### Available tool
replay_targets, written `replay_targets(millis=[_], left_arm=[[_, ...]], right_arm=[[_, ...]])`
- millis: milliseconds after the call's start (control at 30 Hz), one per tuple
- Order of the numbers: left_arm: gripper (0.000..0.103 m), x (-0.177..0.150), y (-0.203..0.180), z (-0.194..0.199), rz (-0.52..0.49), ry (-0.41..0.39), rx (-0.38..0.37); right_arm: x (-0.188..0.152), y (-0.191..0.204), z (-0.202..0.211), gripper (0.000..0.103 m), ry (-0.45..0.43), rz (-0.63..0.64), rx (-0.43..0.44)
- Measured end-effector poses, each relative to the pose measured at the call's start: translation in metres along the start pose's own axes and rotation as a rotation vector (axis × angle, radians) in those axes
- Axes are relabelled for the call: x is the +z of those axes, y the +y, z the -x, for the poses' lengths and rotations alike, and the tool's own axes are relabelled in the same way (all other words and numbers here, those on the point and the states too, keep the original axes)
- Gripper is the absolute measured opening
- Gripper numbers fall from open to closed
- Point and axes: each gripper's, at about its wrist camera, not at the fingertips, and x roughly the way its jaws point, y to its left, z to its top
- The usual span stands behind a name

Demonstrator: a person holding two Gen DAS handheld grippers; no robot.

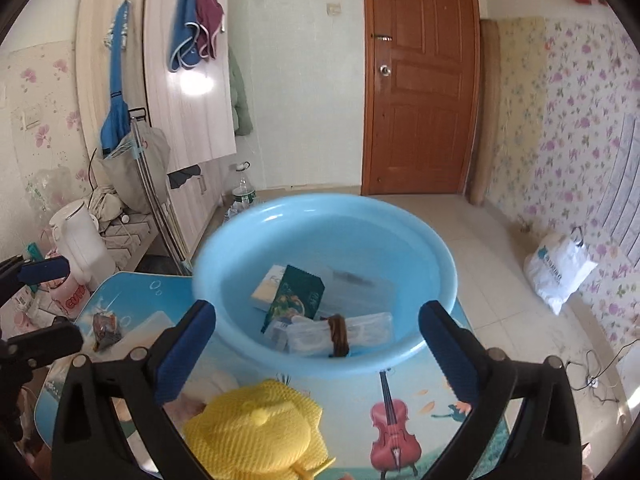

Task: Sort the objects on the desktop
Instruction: 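Withdraw both tools from the basin back over the table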

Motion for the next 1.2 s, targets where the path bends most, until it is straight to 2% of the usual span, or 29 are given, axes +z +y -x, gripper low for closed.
replay_targets(millis=[133,267,433,533,633,867,1200], left_arm=[[0.103,-0.016,0.003,0.011,0.019,0.010,0.011],[0.103,-0.034,0.003,0.020,0.015,0.020,0.027],[0.103,-0.056,0.004,0.034,0.023,0.016,0.037],[0.103,-0.068,0.005,0.041,0.024,0.017,0.050],[0.103,-0.078,0.007,0.046,0.033,0.017,0.061],[0.103,-0.095,0.012,0.051,0.065,0.027,0.049],[0.103,-0.117,0.014,0.047,0.061,0.065,0.044]], right_arm=[[-0.007,0.006,0.019,0.103,-0.018,-0.077,0.052],[-0.018,0.020,0.030,0.103,-0.011,-0.062,0.062],[-0.038,0.043,0.029,0.103,0.060,-0.020,0.110],[-0.053,0.050,0.016,0.103,0.152,-0.034,0.112],[-0.066,0.054,0.012,0.103,0.208,-0.049,0.143],[-0.080,0.057,0.019,0.103,0.224,-0.052,0.169],[-0.095,0.050,0.017,0.103,0.236,-0.073,0.144]])
